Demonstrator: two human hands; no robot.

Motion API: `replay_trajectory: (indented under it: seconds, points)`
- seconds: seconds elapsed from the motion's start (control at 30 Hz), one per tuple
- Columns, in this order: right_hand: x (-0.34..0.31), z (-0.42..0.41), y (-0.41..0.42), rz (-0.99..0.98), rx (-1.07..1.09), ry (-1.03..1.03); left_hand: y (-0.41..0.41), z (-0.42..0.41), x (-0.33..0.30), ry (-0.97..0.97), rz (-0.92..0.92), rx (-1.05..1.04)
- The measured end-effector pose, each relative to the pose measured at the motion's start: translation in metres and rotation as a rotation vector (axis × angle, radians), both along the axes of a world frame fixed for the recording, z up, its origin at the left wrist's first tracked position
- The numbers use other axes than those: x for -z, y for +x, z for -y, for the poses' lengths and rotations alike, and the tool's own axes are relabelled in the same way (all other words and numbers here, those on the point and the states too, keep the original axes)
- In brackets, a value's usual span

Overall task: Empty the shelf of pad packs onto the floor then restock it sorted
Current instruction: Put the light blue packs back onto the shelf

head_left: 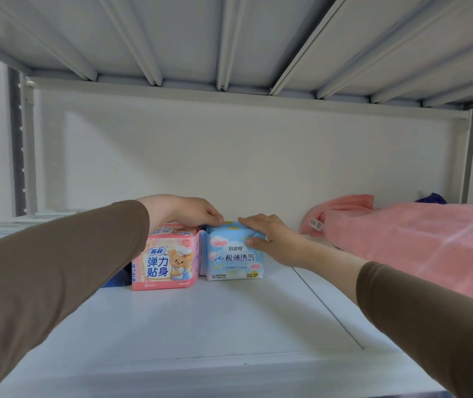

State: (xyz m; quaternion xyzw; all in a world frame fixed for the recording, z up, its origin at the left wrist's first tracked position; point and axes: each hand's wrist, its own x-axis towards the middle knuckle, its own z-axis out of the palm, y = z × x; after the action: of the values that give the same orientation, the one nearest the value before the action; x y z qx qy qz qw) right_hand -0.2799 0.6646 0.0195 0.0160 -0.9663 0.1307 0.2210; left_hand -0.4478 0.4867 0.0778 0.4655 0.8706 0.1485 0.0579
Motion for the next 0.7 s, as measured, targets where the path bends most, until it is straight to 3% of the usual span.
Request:
replay_trajectory:
  seconds: [0.2, 0.4, 0.7]
  points:
    - [-0.003, -0.002, 0.009, -0.036, 0.003, -0.018, 0.013, 0.007, -0.001, 0.000, -0.018, -0.050]
    - [-0.003, 0.001, 0.018, -0.110, 0.033, -0.009, 0.026, 0.016, 0.001, 0.138, -0.107, -0.034]
    - [-0.003, 0.009, 0.034, -0.242, 0.077, 0.019, 0.055, 0.034, 0.008, 0.277, -0.328, 0.076]
